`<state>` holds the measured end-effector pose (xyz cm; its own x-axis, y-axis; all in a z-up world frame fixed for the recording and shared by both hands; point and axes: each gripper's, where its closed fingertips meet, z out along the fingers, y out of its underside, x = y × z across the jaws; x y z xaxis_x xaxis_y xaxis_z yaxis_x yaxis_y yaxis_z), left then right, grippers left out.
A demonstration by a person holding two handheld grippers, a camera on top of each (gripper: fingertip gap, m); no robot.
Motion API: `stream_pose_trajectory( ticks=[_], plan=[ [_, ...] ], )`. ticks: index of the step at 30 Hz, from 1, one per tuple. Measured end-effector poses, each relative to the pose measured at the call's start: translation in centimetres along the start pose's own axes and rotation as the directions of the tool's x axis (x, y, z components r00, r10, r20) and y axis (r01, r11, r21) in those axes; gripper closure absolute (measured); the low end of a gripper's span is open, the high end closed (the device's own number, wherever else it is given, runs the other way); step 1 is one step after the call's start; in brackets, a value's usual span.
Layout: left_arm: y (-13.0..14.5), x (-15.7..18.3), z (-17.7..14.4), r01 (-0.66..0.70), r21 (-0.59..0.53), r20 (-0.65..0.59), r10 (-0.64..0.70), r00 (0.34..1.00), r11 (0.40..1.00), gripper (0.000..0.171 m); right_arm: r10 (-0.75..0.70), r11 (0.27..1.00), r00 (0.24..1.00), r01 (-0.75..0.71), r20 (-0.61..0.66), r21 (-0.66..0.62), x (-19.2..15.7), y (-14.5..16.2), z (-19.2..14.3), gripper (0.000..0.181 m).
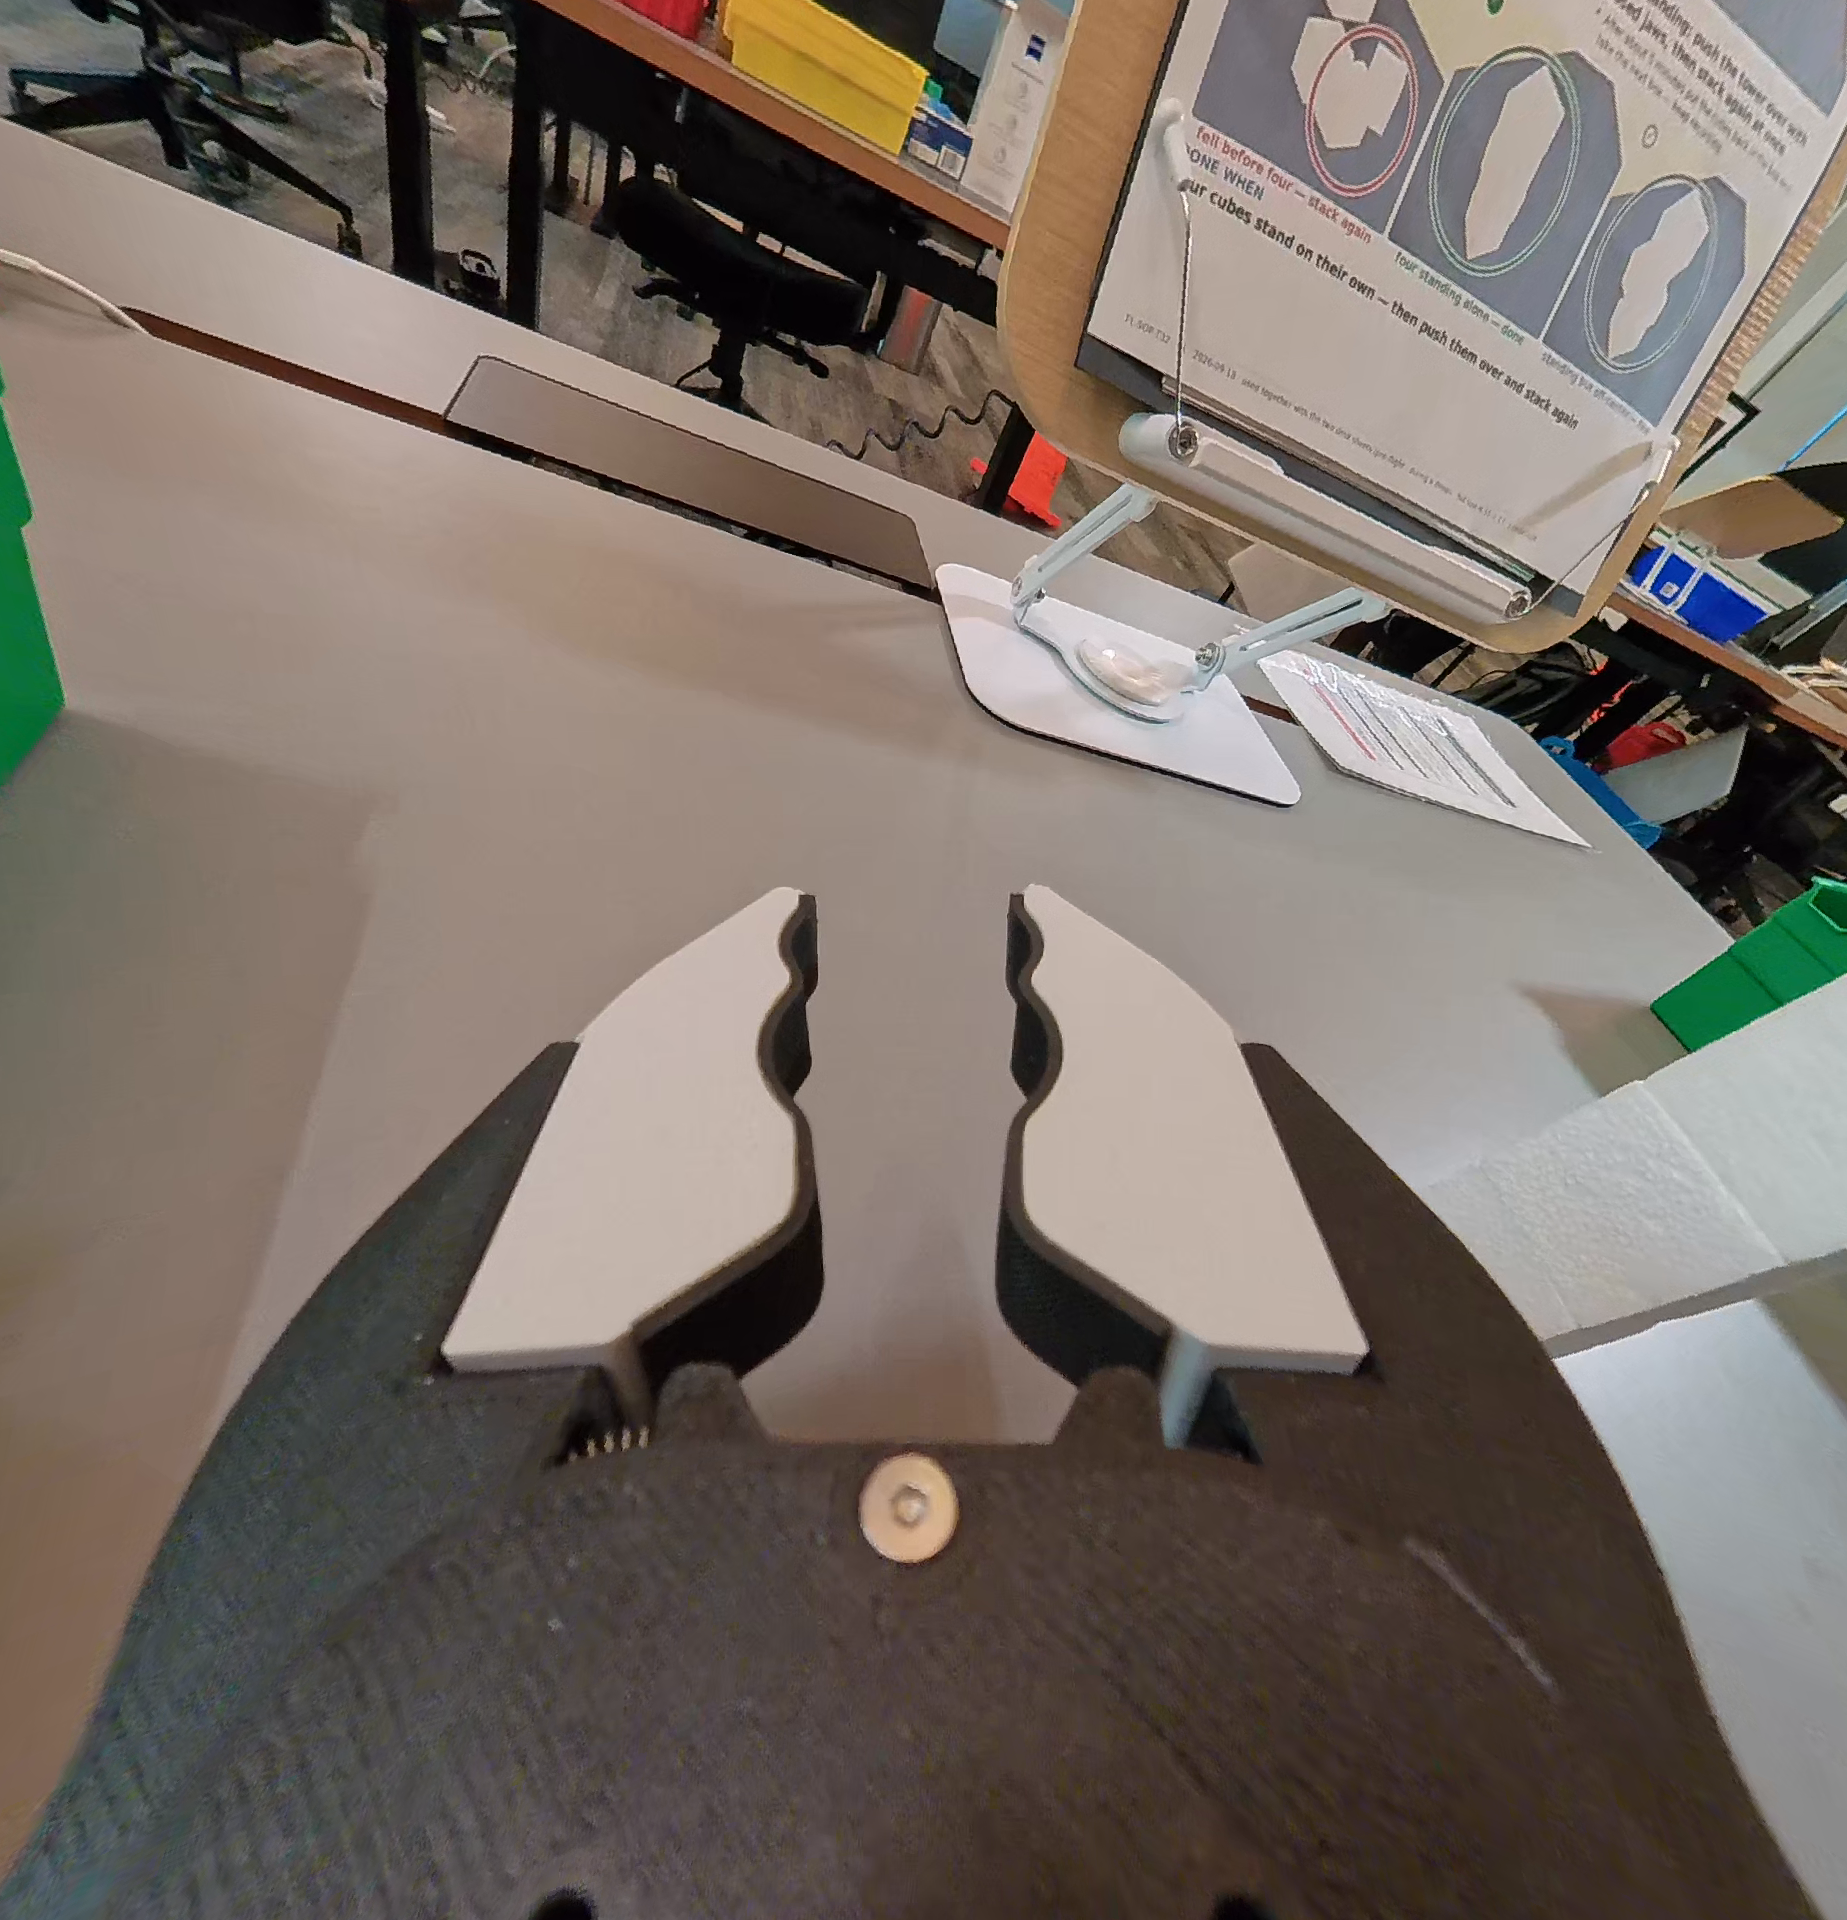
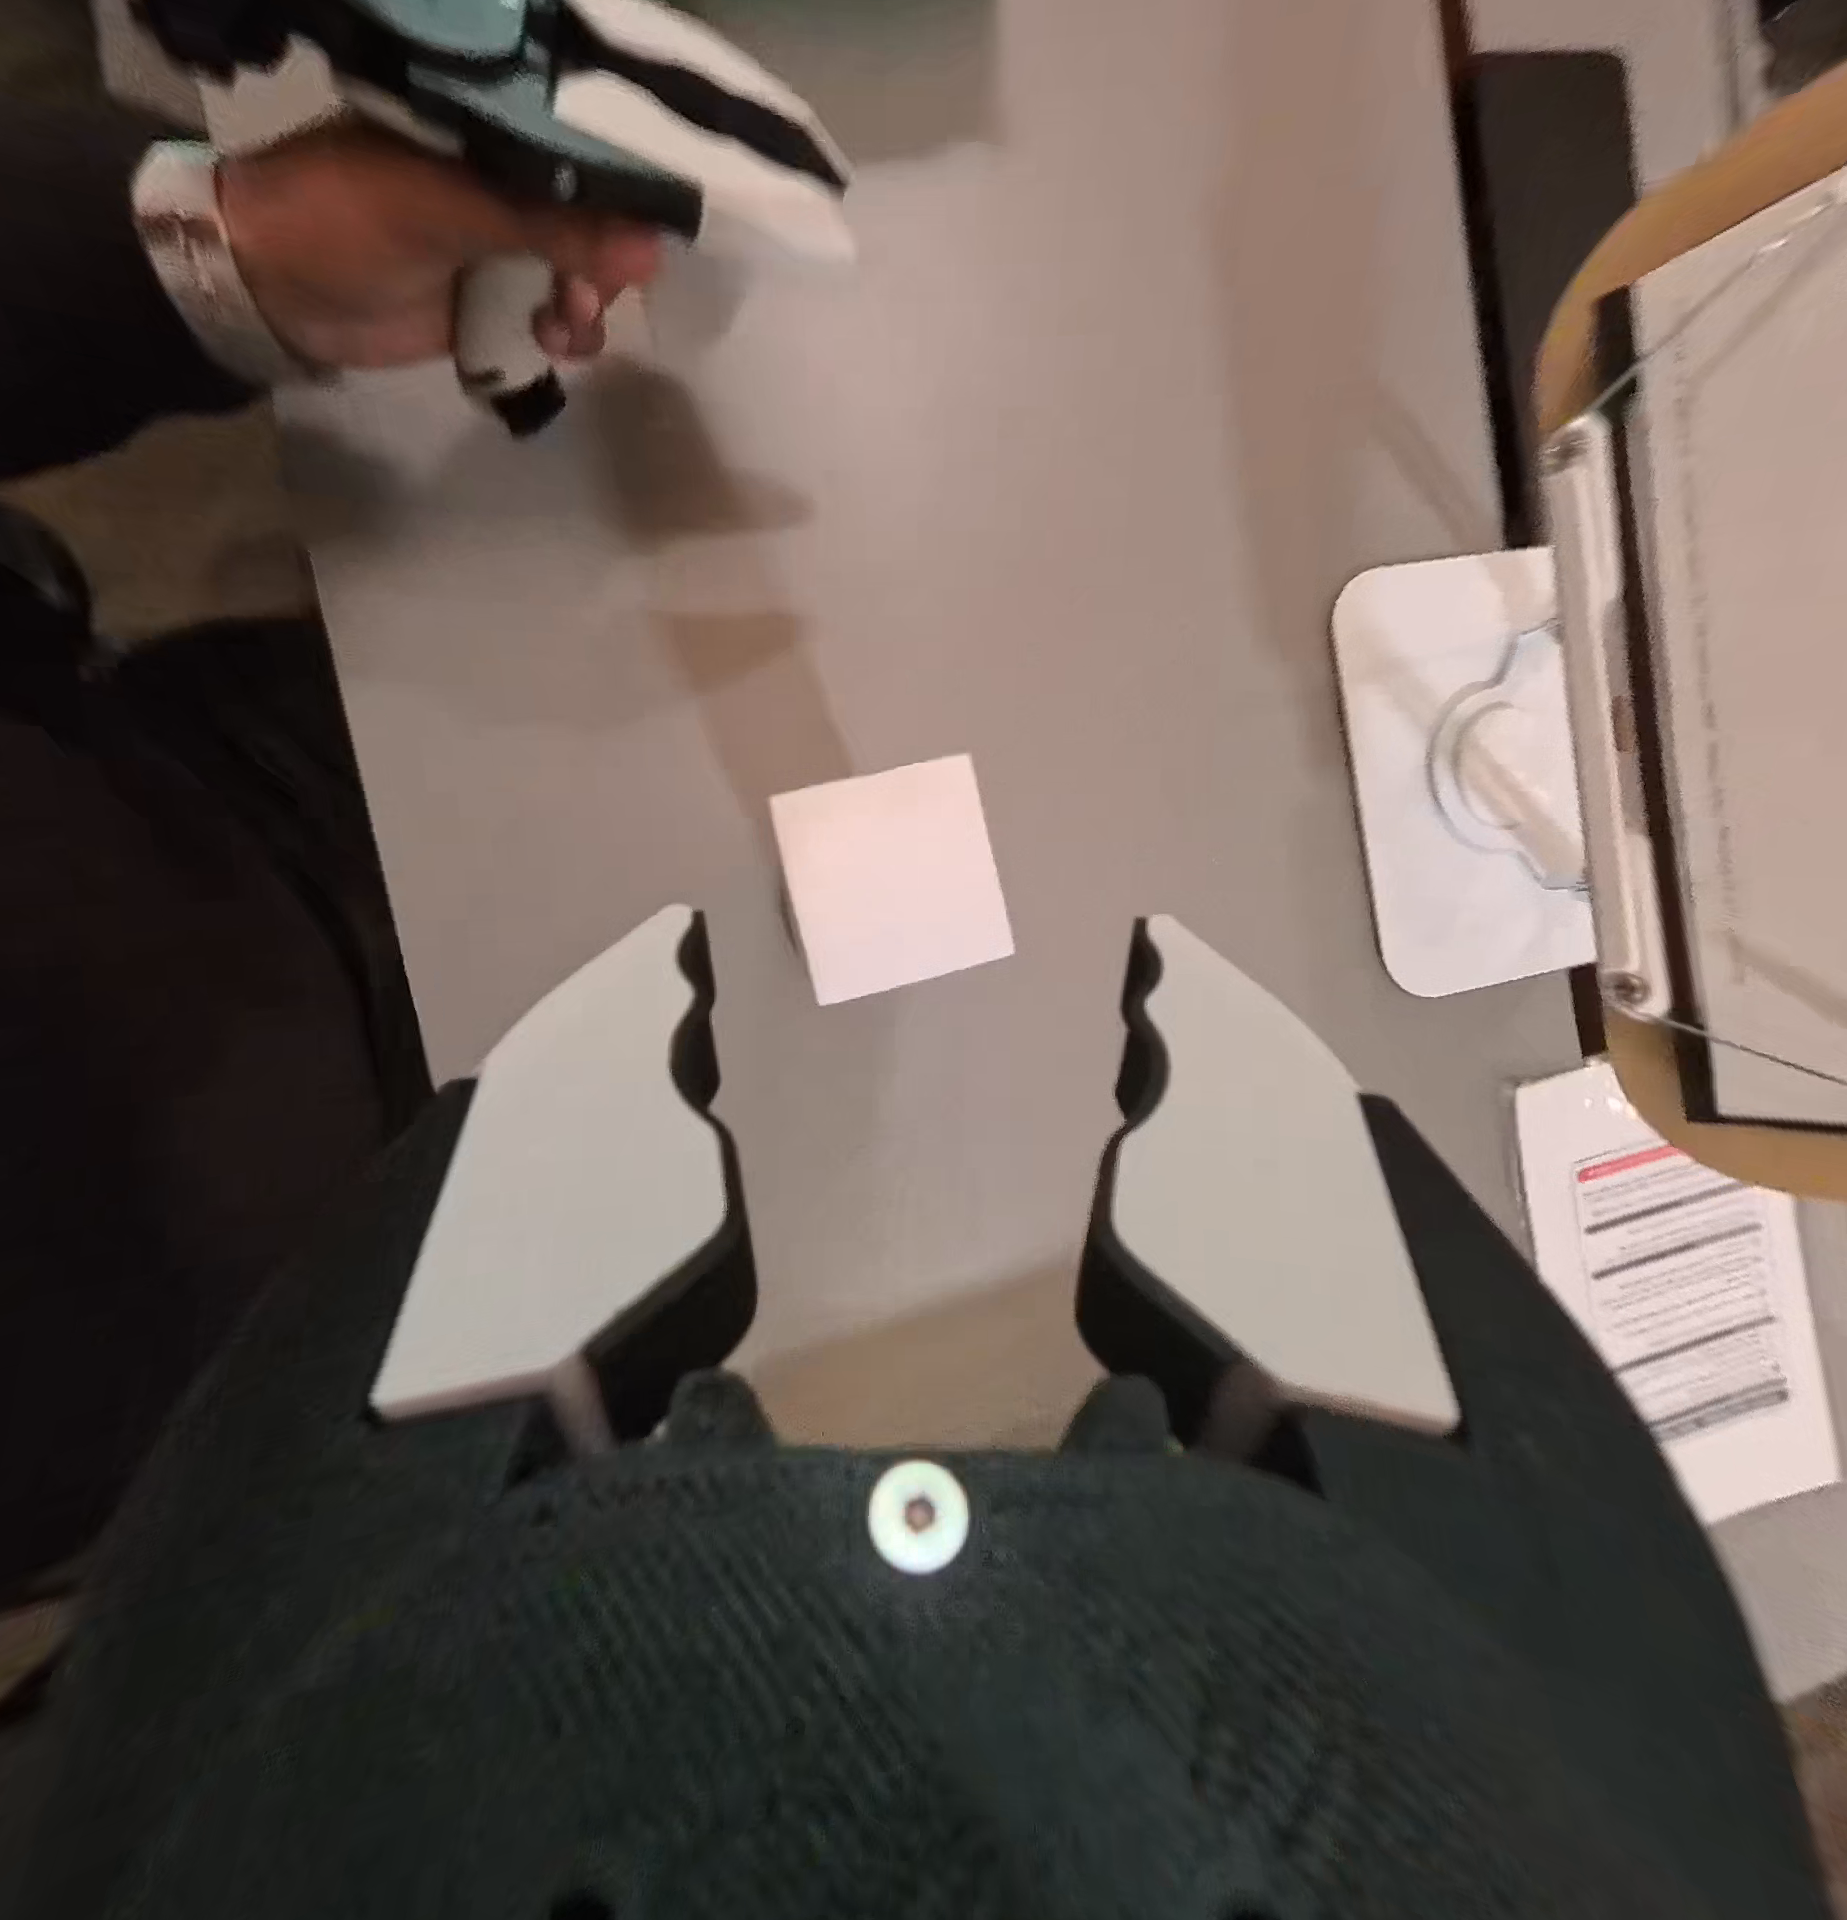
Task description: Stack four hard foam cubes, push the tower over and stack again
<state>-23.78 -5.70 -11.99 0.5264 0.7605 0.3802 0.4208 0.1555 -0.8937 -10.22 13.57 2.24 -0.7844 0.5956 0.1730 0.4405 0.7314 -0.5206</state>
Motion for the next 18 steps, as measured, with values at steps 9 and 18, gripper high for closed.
stream_pose_trajectory(
  ticks=[9, 18],
  plan=[
    [0.2, 1.4, 0.1, -0.046, 0.000, -0.042, 0.046, 0.998, 0.999, 0.134, 0.610, 0.705, 0.727, -0.316, -0.315, 0.635, 0.5, 8.8, -1.5, 0.141],
    [0.2, 3.7, -0.1, -0.267, 0.046, -0.017, 0.268, 0.963, 0.963, 0.136, 0.708, 0.664, 0.534, -0.284, -0.461, 0.692, 1.3, 16.3, 1.4, 0.170]
  ],
)
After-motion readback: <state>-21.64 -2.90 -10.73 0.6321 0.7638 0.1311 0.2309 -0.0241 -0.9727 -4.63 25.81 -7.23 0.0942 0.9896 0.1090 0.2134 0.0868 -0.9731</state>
